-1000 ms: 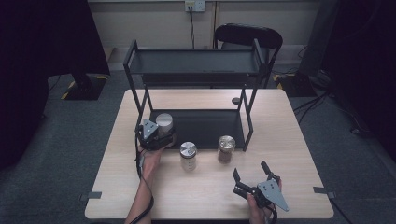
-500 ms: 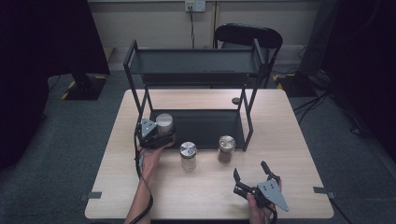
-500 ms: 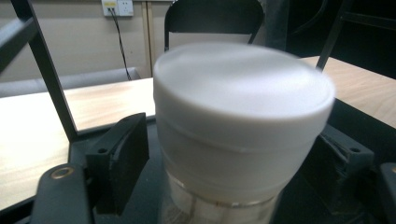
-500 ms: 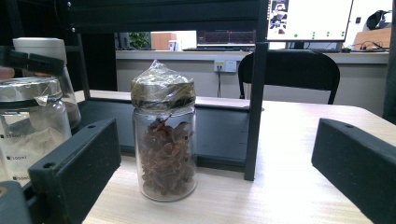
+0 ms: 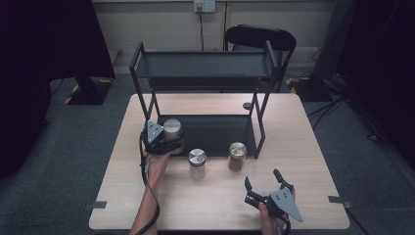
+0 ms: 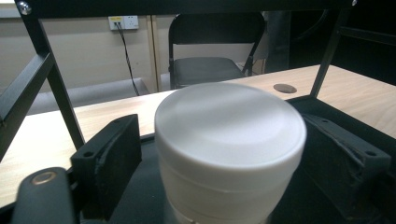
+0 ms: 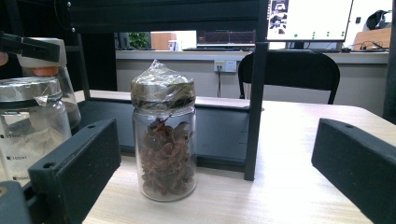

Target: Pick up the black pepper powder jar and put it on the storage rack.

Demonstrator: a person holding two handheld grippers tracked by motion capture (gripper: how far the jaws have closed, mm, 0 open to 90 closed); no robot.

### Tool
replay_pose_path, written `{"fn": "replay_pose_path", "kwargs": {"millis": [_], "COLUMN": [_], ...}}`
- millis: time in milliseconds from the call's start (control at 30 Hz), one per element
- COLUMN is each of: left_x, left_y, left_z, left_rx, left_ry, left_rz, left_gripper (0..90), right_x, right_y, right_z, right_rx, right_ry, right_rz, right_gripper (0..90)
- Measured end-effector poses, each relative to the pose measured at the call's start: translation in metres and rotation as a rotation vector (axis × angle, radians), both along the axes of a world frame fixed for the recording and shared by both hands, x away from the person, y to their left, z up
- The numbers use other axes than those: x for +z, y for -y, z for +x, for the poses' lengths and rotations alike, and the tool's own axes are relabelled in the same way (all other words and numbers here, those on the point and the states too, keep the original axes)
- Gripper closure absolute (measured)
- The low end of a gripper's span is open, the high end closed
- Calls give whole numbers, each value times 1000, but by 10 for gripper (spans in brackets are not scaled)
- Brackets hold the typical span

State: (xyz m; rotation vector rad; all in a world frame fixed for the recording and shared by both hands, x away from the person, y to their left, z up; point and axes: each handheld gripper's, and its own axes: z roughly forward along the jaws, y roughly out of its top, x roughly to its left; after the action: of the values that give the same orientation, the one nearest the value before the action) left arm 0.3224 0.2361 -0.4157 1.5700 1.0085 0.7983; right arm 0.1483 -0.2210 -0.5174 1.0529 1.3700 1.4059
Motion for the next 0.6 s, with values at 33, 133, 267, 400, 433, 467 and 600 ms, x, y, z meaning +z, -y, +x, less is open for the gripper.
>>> {"fn": "replay_pose_path", "kwargs": {"millis": [33, 133, 267, 400, 433, 467, 600], "left_x": [0, 2, 5, 8, 9, 9, 13], "left_y": [1, 0, -1, -1, -1, -1, -2], "left_z": [-1, -2, -4, -6, -7, -8, -12], "left_rx": [3, 2, 0, -2, -2, -1, 6], "left_ry": [4, 11, 25, 42, 46, 52, 70], "left_rz": [0, -4, -4, -5, -6, -7, -18], "left_gripper": [140, 136, 135, 122, 120, 117, 97], "right_x": [0, 0, 0, 0, 0, 0, 0], "right_y": [0, 0, 0, 0, 0, 0, 0], "right_z": [0, 0, 0, 0, 0, 0, 0], "right_rx": [0, 0, 0, 0, 0, -1, -1], "right_ry": [0, 0, 0, 0, 0, 0, 0], "right_rz": [0, 0, 0, 0, 0, 0, 0], "right_gripper": [1, 1, 1, 1, 1, 1, 1]}}
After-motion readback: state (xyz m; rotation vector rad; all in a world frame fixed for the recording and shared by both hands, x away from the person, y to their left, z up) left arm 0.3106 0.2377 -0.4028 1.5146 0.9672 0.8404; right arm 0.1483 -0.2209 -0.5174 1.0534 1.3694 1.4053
